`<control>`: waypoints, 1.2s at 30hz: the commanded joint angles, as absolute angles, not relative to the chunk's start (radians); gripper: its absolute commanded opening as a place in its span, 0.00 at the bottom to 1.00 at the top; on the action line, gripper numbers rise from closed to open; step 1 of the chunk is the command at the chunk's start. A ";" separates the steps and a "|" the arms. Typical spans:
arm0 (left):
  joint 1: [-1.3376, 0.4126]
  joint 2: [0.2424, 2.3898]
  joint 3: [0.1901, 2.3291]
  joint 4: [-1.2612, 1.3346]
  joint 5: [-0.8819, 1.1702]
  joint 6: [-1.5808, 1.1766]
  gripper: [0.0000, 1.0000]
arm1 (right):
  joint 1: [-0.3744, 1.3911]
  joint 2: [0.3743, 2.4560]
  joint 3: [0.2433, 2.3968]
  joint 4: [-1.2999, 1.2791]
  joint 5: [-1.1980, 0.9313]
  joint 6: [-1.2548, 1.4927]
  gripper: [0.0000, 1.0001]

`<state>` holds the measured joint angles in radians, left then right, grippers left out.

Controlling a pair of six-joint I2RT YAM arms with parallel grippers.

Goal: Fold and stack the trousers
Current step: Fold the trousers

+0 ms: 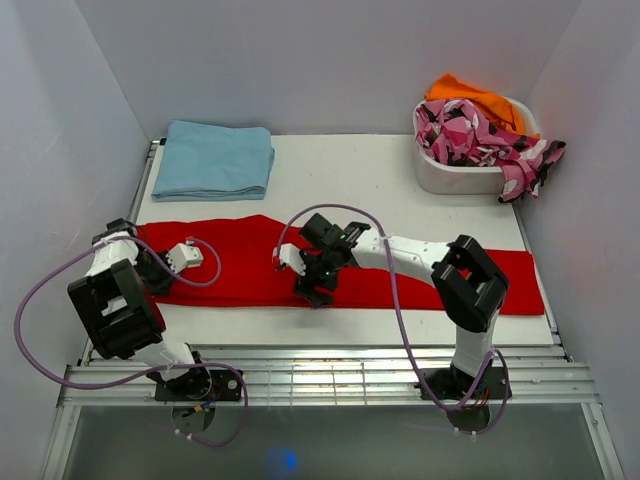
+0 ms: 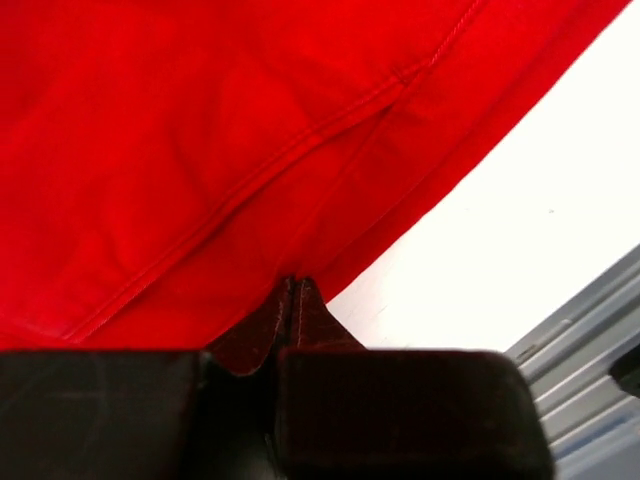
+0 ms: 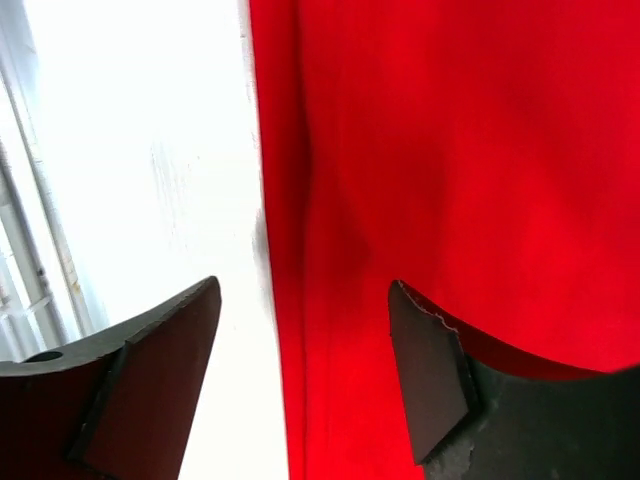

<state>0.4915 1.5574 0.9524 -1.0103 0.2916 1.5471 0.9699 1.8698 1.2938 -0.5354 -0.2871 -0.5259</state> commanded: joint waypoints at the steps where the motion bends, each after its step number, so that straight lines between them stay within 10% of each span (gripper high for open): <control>1: 0.524 1.520 0.974 -0.952 0.267 1.626 0.13 | 0.879 1.764 1.388 -0.656 -0.397 -0.494 0.74; 10: 0.519 1.497 1.399 -1.175 0.642 1.294 0.77 | 0.563 1.674 1.246 -0.724 -0.411 -0.486 0.66; 22: 0.106 1.777 1.506 -0.710 0.650 0.637 0.77 | 0.541 1.894 1.511 -0.649 -0.528 -0.397 0.57; 29: 0.081 2.019 1.595 -0.823 0.747 0.731 0.62 | 0.571 2.066 1.785 -0.548 -0.606 -0.304 0.51; 36: 0.078 1.806 1.315 -0.797 0.842 0.945 0.00 | 0.615 2.201 1.896 -0.398 -0.647 -0.226 0.53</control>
